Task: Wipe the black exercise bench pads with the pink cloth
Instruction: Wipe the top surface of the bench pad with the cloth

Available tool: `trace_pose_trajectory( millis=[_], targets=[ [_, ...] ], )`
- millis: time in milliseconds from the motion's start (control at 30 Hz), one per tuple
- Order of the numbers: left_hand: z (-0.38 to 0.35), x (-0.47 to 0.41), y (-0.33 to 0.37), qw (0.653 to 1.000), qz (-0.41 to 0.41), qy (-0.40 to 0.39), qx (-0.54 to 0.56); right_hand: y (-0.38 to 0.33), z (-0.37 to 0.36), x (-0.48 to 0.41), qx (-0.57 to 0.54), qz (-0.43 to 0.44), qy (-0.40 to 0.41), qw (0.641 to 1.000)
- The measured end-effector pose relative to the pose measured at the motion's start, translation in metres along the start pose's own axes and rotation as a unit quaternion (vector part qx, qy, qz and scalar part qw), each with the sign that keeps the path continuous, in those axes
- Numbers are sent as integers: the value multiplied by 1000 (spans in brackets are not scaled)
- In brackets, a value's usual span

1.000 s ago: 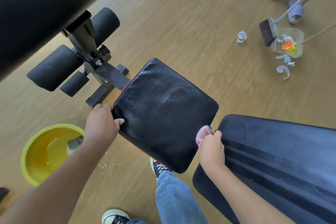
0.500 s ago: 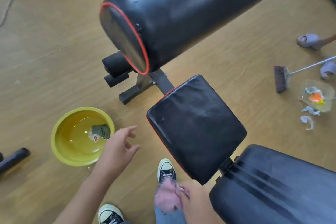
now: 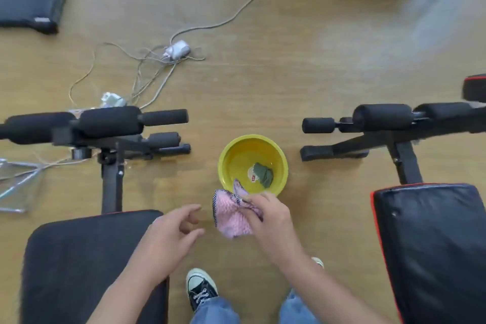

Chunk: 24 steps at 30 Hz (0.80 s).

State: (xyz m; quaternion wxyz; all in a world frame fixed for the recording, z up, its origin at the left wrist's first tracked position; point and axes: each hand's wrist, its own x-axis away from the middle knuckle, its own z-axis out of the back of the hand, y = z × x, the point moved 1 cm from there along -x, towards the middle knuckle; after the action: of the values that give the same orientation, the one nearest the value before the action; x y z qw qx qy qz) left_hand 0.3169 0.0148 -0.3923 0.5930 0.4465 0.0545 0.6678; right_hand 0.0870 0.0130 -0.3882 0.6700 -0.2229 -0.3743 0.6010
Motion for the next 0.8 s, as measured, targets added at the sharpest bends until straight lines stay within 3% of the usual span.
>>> trace_pose_trajectory(
  millis=[267,500,533,567,633,667,700,733,767,800],
  targets=[
    [88,82,-139,982,144,114,51,-81,-164,0,122,218,-74,966],
    [109,137,-244,952,239,181,61,-72,-255,37,217,279,-121,928],
    [110,142,-256,953,246,171,46,-67,-256,59,240,307,-144,909],
    [110,147,-265,955,252,155,26,-60,-254,86,243,365,-216,872],
    [112,155,-278,954,267,136,-5,-48,-244,120,264,490,-377,740],
    [112,158,-282,951,281,130,-13,-48,-241,108,262,545,-394,692],
    [112,161,-287,946,301,117,-20,-55,-236,83,246,529,-399,708],
    [111,164,-293,943,318,100,-24,-58,-235,46,255,539,-349,723],
    [110,168,-300,939,334,79,-19,-71,-231,10,247,501,-271,784],
    [108,171,-307,937,344,61,-2,-81,-230,-16,263,466,-135,834]
  ],
)
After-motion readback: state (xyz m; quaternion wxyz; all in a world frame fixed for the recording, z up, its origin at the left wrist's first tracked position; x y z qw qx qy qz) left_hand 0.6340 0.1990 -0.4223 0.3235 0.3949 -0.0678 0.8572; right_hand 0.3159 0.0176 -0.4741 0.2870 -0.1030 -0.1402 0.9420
